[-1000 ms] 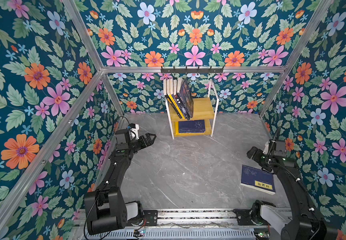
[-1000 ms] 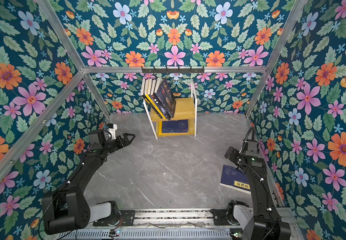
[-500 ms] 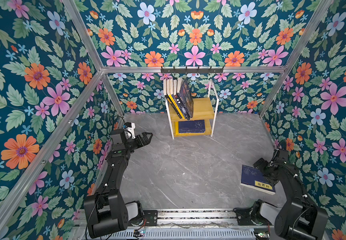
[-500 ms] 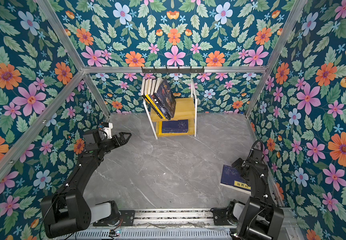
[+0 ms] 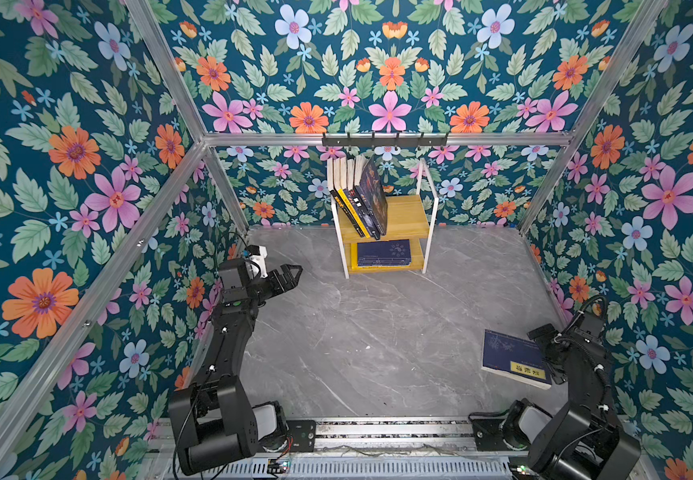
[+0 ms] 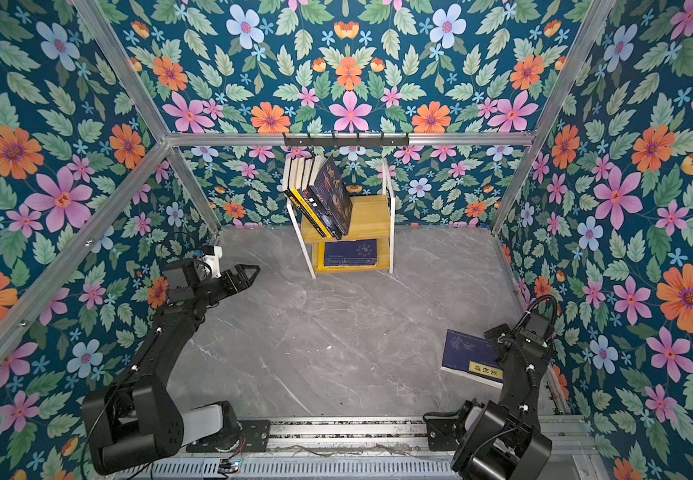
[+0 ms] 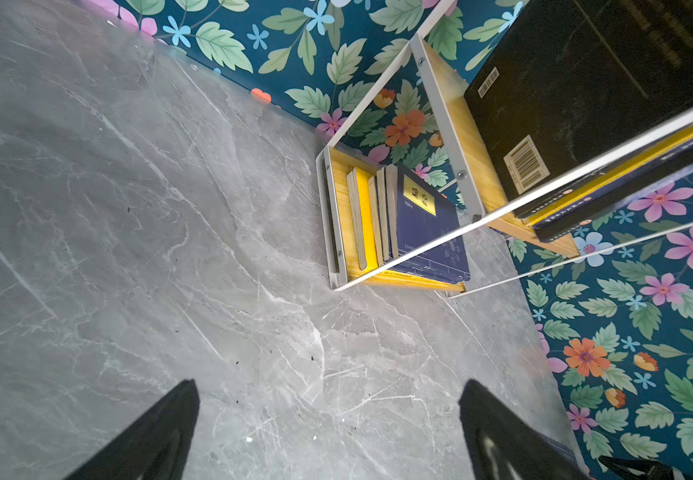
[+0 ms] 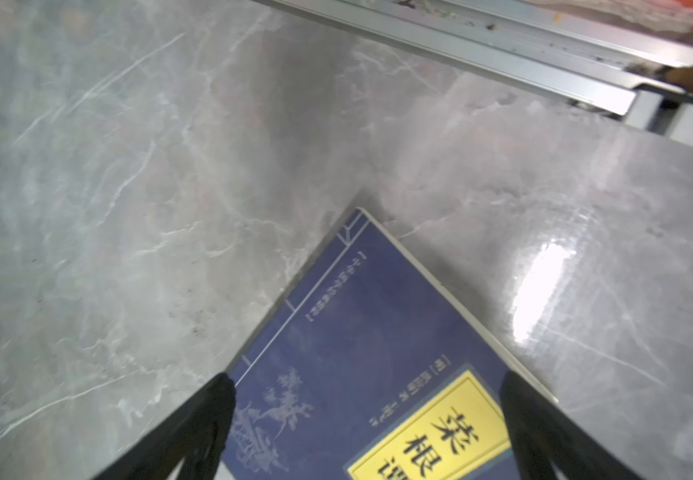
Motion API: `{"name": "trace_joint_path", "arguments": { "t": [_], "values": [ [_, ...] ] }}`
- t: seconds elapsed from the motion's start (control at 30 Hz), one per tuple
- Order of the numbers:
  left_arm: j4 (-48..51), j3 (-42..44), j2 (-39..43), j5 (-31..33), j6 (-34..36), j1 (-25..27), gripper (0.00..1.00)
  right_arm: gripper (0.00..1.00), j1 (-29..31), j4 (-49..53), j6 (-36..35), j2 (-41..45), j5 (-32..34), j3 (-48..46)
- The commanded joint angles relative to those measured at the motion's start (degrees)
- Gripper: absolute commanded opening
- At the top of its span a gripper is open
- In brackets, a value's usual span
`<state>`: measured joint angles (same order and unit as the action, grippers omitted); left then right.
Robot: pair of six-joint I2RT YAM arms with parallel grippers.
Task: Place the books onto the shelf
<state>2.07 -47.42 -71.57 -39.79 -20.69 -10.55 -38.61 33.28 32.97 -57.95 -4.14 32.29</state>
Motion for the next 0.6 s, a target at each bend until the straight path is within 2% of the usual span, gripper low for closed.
{"name": "trace_joint_path", "arguments": {
  "t": [0.0, 0.2, 0.4, 0.57],
  "values": [
    [-1.7, -0.2, 0.0, -0.4, 0.2, 0.0, 1.00, 0.99, -2.9, -2.5, 2.0, -0.8, 1.1, -1.8],
    [-1.6, 0.0, 0.2, -0.2, 0.4, -0.3, 1.00, 0.98, -4.8, -6.5, 1.2, -5.9, -5.9, -3.0],
    [-2.3, 0.0, -0.1, 0.1, -0.1, -0.8, 1.00, 0.92, -4.4, -9.1, 0.8, -10.2, -15.0, -3.7],
    [-2.8, 0.3, 0.4, -0.3, -0.6, -0.7, 1.00, 0.91, 4.5, -11.4, 1.1, -12.3, -16.1, -2.3]
  ]
}}
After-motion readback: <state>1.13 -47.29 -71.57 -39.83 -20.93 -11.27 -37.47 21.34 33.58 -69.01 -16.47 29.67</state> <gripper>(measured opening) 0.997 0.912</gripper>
